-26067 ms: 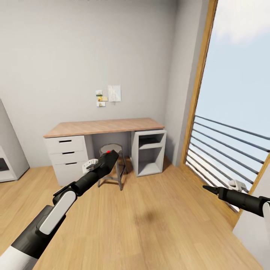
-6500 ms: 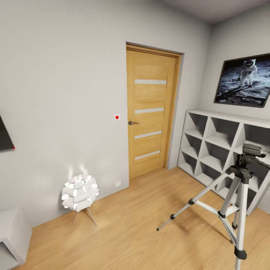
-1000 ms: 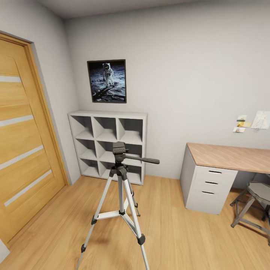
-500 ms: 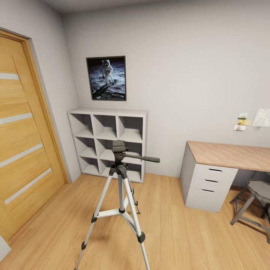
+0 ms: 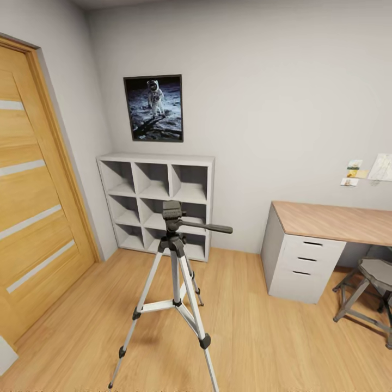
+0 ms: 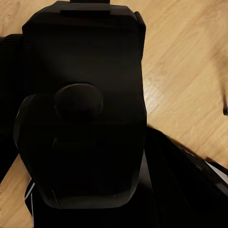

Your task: Attach the digital camera to the camera tripod in the bedroom.

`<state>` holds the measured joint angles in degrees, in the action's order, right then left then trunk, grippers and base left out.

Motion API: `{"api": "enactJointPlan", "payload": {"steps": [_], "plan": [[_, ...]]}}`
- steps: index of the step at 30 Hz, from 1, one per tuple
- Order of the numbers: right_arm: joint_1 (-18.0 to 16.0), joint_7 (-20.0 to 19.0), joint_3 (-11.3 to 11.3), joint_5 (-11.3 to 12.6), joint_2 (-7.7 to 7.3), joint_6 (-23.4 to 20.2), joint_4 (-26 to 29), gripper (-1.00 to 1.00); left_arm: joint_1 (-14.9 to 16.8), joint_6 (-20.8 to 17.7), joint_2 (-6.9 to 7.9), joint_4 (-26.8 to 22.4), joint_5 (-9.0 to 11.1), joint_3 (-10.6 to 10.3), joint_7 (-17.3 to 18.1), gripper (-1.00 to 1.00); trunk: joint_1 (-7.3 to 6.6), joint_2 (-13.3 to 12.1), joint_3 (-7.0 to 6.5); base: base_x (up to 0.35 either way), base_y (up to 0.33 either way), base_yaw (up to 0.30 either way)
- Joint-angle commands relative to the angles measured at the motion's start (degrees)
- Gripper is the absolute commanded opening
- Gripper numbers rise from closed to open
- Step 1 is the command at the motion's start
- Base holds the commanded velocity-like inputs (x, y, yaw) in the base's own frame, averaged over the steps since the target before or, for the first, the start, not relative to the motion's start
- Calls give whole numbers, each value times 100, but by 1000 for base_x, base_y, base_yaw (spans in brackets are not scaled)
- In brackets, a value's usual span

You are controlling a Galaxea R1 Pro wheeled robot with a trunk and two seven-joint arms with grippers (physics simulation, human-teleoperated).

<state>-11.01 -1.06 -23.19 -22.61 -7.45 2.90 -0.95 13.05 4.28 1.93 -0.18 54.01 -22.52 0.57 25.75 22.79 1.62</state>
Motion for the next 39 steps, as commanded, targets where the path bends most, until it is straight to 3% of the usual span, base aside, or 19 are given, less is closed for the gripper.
{"api": "enactJointPlan", "payload": {"steps": [1, 39], "plan": [[-6, -12, -48, -41, -5, 25, -10, 100, 4, 11, 0, 1, 40, -50, 4, -100, 3, 13, 23, 0, 0, 0], [-6, -16, -45, -41, -10, 26, -10, 100, 4, 1, -31, 9, -21, -59, 13, -100, 3, 13, 376, 0, 0, 0]]}}
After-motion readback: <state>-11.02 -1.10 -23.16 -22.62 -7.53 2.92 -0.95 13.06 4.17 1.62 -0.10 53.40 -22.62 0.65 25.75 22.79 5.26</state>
